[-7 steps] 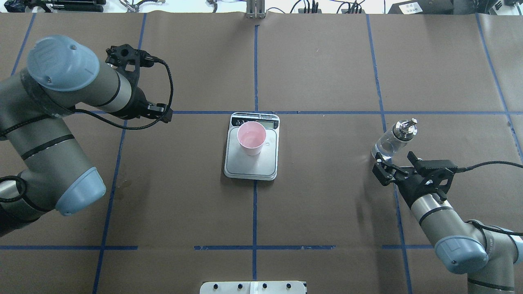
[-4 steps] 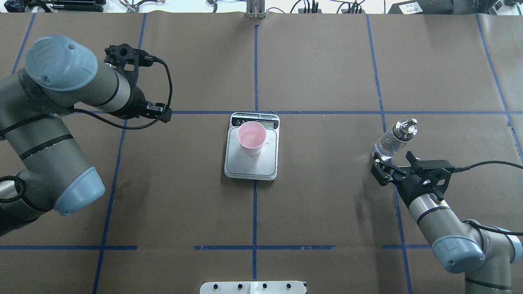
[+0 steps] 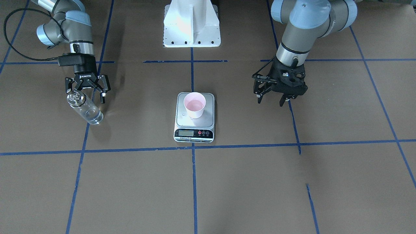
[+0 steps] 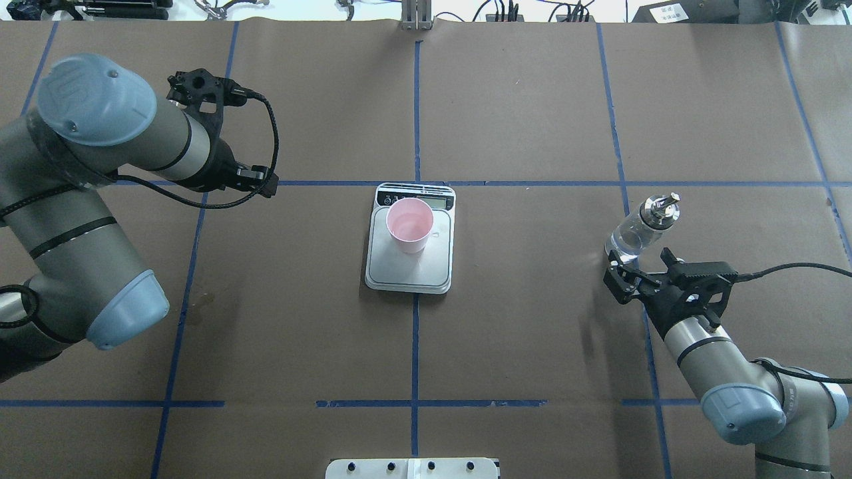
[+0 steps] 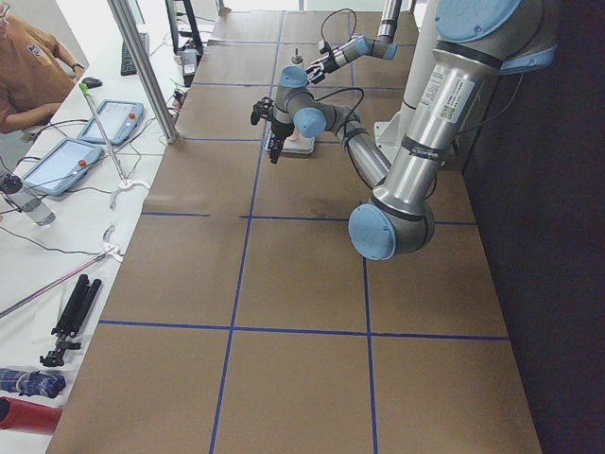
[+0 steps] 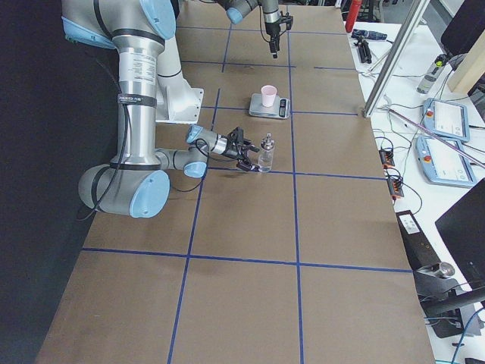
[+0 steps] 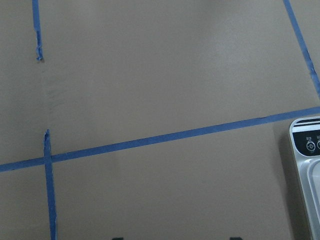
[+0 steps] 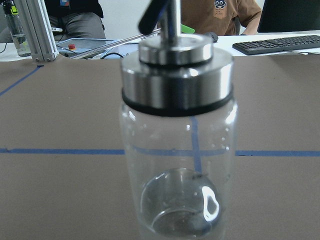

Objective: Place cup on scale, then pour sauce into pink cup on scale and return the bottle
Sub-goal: 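Close the right gripper around the glass sauce bottle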

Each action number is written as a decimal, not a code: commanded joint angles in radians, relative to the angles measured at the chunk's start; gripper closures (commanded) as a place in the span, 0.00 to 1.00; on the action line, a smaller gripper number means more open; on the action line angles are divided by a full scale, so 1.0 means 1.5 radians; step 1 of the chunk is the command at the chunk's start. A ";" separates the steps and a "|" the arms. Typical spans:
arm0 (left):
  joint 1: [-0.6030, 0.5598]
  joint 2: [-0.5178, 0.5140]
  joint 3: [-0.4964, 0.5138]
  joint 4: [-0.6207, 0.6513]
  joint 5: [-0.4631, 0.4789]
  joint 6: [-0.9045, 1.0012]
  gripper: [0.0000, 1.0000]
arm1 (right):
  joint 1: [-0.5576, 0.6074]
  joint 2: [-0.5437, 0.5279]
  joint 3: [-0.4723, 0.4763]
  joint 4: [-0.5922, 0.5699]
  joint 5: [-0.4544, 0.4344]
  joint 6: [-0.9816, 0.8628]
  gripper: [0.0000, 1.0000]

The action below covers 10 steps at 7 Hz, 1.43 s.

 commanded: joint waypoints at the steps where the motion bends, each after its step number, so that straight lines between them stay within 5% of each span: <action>1: 0.000 0.001 0.002 0.000 0.000 0.000 0.23 | 0.003 0.010 -0.013 0.000 0.001 0.000 0.01; 10: -0.001 0.001 0.002 0.000 0.000 0.000 0.23 | 0.026 0.041 -0.055 0.002 0.001 0.000 0.01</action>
